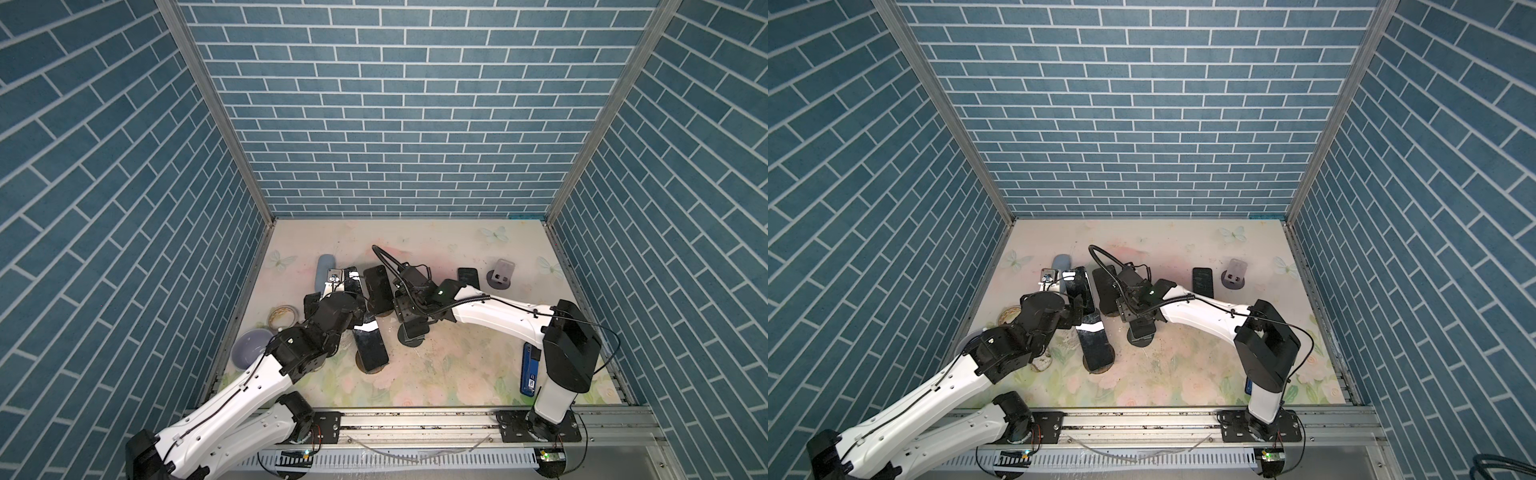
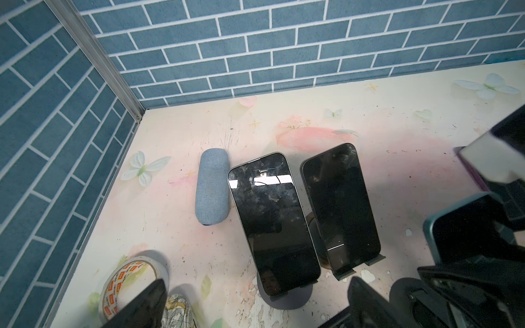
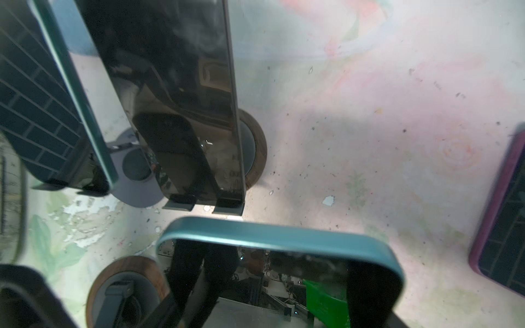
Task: Remove the phone from the phone stand
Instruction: 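Lift the teal-edged phone up off its stand with the right gripper, then carry the teal-edged phone beside the purple-cased phone and lower it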
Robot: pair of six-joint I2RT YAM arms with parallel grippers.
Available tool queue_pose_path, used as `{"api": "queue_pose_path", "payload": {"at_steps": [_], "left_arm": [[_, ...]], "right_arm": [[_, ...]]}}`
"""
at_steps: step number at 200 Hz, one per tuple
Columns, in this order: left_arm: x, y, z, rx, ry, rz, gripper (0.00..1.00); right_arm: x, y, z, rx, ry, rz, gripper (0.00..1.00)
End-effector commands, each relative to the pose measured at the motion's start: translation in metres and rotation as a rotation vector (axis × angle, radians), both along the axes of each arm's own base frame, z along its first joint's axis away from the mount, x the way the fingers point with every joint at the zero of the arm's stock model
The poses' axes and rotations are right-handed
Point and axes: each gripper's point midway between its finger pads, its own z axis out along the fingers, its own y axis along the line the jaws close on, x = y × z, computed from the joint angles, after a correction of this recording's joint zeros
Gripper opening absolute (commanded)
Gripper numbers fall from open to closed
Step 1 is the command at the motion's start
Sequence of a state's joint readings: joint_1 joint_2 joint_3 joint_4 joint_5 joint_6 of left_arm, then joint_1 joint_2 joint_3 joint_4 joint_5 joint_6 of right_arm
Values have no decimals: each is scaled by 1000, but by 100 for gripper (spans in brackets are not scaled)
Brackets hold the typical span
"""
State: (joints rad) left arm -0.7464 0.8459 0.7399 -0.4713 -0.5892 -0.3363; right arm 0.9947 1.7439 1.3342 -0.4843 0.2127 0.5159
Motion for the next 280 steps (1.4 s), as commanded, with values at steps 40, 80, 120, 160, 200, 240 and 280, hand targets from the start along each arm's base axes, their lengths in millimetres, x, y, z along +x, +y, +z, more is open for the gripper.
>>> {"api": "queue_pose_path", "payload": {"at_steps": [40,80,120,160,200,240,280], "left_arm": [[7,-7,5,6,1,-11,100],[11,-12,5,8,5,-24,100],[14,-18,5,7,6,-38,100],[19,-26,3,9,21,-54,100],[21,-32,-2,4,40,-70,100],[22,-35,-5,7,51,-74,100],[23,-35,-1,-4,33,-73,100]], "right_arm": [[33,-23,63,163,-90,-78,53],[52,-56,59,144,-91,-153,53],[64,-86,36,106,-51,-221,53],[71,-97,3,91,9,-253,53],[76,-98,-31,63,70,-256,53],[84,-100,-55,46,113,-262,53],[96,-104,-67,17,128,-259,54]]}}
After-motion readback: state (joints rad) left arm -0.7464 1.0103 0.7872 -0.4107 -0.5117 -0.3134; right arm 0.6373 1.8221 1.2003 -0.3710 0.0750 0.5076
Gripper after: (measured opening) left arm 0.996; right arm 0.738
